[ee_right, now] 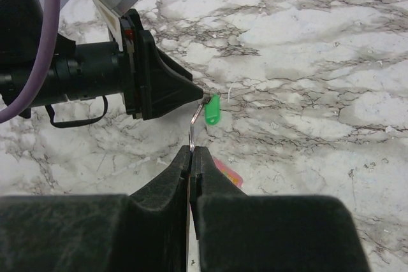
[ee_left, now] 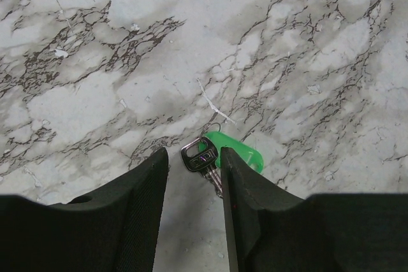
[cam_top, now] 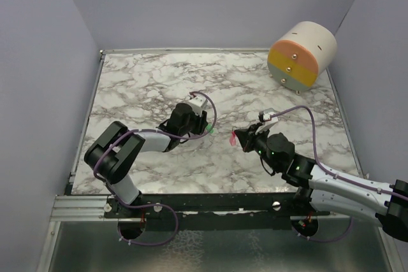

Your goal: Put the keys on the keyring

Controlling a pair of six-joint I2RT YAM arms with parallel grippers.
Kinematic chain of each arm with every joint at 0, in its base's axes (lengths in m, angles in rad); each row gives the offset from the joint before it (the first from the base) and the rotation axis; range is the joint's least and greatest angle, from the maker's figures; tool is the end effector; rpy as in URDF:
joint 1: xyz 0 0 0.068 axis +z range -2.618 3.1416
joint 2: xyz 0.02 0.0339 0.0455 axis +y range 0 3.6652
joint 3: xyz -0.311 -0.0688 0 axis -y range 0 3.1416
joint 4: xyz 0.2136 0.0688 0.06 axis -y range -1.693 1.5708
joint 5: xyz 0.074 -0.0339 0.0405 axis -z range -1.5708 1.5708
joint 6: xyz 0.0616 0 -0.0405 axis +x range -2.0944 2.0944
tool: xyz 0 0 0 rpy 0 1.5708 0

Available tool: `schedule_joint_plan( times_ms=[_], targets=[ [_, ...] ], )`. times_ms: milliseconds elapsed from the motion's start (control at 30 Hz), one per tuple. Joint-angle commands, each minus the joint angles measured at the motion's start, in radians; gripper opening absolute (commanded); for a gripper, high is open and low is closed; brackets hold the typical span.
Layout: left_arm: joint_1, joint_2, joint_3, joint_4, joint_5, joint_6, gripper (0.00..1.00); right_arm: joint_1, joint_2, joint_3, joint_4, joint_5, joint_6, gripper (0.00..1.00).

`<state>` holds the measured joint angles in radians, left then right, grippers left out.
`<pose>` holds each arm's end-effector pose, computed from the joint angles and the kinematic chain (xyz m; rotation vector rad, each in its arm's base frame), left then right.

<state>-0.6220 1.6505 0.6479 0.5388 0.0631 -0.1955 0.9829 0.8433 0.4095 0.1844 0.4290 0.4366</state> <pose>0.2671 -0.1963 0.2152 0.4804 2.0265 -0.5717 0.1091 0.1174 0.2783 -0.1937 1.8307 0.6194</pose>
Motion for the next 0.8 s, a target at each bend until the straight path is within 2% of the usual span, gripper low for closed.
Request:
schedule_joint_plan(
  times_ms=[0, 767],
  targets=[
    [0.005, 0.028, 0.03, 0.053, 0.025, 0.05, 0.4, 0.006, -0.003, 0.015, 0.0, 0.027, -0.01, 0.01],
    [0.015, 0.122, 0.062, 0.098, 0.081, 0.086, 0.35, 0.007, -0.008, 0.015, -0.008, 0.037, -0.016, 0.01]
  ],
)
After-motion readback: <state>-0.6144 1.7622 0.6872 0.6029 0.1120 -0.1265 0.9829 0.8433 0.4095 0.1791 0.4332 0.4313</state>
